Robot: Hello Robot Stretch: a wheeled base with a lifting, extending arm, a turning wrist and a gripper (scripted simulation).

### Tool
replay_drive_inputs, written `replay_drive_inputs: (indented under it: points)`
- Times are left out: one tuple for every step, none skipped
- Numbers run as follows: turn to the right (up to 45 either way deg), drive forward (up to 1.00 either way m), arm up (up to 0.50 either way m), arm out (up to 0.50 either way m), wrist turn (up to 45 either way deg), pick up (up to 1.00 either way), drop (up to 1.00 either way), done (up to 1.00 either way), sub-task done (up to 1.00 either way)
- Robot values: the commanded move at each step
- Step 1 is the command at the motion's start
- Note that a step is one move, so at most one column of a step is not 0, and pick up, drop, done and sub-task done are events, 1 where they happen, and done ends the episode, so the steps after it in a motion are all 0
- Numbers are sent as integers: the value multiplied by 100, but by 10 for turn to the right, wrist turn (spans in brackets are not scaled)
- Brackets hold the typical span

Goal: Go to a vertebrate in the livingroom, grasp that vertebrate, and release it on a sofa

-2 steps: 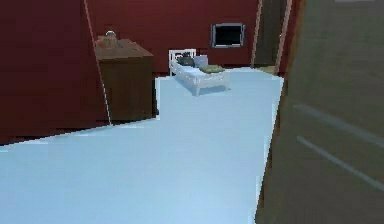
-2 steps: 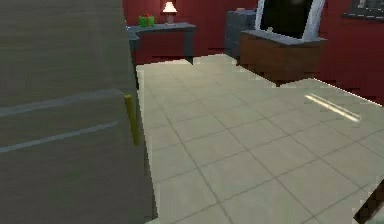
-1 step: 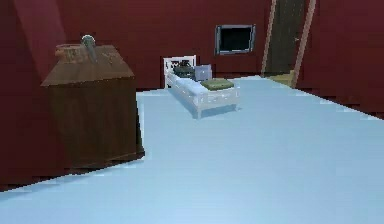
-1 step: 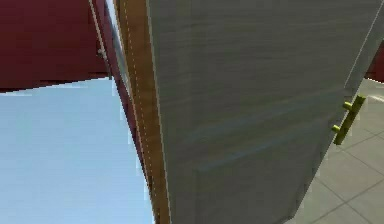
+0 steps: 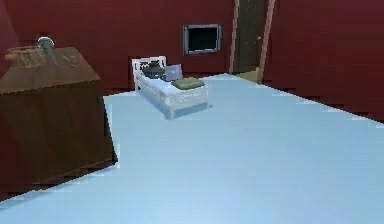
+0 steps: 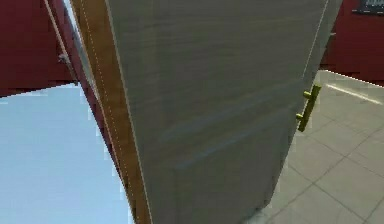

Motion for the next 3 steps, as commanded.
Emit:
replay_drive_inputs:
  points:
    - [0,30,0,0,0,0,0,0,0]
    - [120,0,0,0,0,0,0,0,0]
    - [0,100,0,0,0,0,0,0,0]
